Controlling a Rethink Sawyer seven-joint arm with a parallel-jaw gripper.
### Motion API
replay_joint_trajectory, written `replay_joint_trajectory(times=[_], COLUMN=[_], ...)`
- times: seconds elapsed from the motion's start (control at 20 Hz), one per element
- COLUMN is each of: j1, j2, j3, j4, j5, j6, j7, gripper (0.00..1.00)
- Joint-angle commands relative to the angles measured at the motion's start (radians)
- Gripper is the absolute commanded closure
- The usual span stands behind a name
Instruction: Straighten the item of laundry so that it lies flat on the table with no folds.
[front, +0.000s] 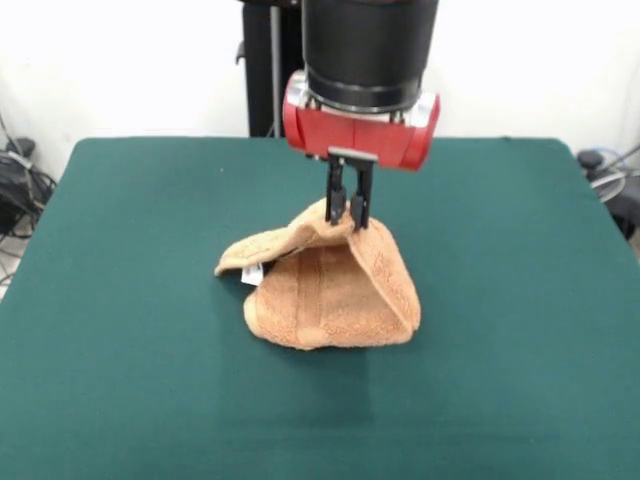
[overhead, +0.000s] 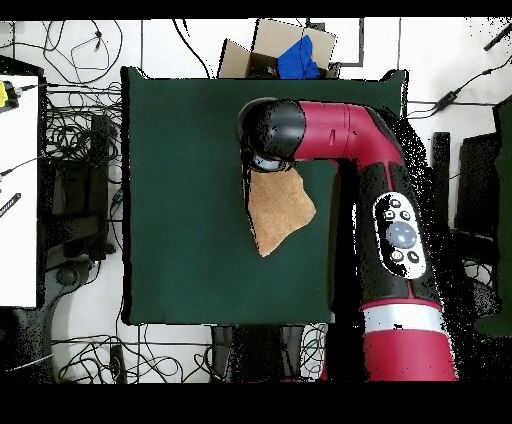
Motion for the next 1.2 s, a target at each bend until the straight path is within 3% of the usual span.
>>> replay_joint_trajectory(times=[0.05, 0.6, 1.2], j1=[-0.005, -0.012, -0.011], j2=[-0.09, -0.166, -0.205], j3=[-0.029, -0.034, -0.028], j4=[0.145, 0.174, 0.135], j5=[0.037, 0.061, 0.071], j6=[0.086, 0.137, 0.215], j7=[0.04, 0.046, 0.036], gripper=[1.0, 1.0, 1.0])
